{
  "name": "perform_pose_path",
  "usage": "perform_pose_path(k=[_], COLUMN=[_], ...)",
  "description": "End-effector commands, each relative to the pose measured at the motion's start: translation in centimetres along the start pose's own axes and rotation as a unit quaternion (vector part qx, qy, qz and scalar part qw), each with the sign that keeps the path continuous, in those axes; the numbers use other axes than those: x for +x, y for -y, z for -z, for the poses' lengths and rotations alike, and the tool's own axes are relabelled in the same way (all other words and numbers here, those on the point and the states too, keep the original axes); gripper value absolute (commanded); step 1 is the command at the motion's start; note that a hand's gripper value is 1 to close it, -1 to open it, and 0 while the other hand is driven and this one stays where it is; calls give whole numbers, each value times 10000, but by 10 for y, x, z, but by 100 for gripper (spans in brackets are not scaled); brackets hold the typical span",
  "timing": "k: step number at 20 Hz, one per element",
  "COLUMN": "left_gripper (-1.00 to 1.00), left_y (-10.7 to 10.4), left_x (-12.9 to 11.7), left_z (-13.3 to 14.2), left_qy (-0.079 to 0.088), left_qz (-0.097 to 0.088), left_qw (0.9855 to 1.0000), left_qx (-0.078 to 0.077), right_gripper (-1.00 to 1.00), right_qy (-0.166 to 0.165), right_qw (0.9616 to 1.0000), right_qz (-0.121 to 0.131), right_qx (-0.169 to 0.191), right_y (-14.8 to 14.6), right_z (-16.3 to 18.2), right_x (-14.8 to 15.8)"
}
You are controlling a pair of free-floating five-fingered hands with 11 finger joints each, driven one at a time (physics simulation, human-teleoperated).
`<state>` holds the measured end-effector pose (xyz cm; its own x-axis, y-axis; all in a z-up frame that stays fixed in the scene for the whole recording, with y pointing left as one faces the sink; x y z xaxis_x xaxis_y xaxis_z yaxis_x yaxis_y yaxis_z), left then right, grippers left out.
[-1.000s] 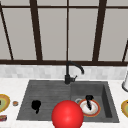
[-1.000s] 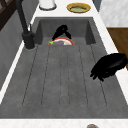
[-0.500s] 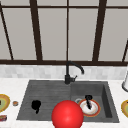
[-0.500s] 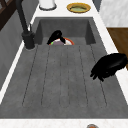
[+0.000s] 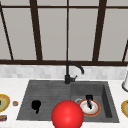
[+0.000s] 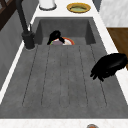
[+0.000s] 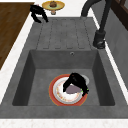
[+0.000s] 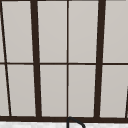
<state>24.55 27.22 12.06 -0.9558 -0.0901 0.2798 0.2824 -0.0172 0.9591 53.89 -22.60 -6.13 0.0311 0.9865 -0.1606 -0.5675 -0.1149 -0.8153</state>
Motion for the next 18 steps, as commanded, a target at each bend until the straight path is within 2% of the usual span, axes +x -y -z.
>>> perform_pose_path(k=[1,5,9,10,11,13,18], left_gripper=[0,0,0,0,0,0,0], left_y=[0,0,0,0,0,0,0], left_x=[0,0,0,0,0,0,0], left_z=[0,0,0,0,0,0,0], left_qy=[0,0,0,0,0,0,0], left_qz=[0,0,0,0,0,0,0], left_qw=[10000,10000,10000,10000,10000,10000,10000], left_qx=[0,0,0,0,0,0,0], right_gripper=[100,100,100,100,100,100,100], right_qy=[-36,-66,-178,-151,-273,-357,-328], right_qw=[9999,9994,9963,9965,9946,9944,9954], right_qz=[-99,-5,133,28,130,156,184], right_qx=[89,-345,-829,-828,-988,-983,-885], right_y=[-11,-2,3,3,4,14,31], right_z=[11,7,2,0,-7,-11,-39], right_x=[5,1,0,0,-1,-5,-20])
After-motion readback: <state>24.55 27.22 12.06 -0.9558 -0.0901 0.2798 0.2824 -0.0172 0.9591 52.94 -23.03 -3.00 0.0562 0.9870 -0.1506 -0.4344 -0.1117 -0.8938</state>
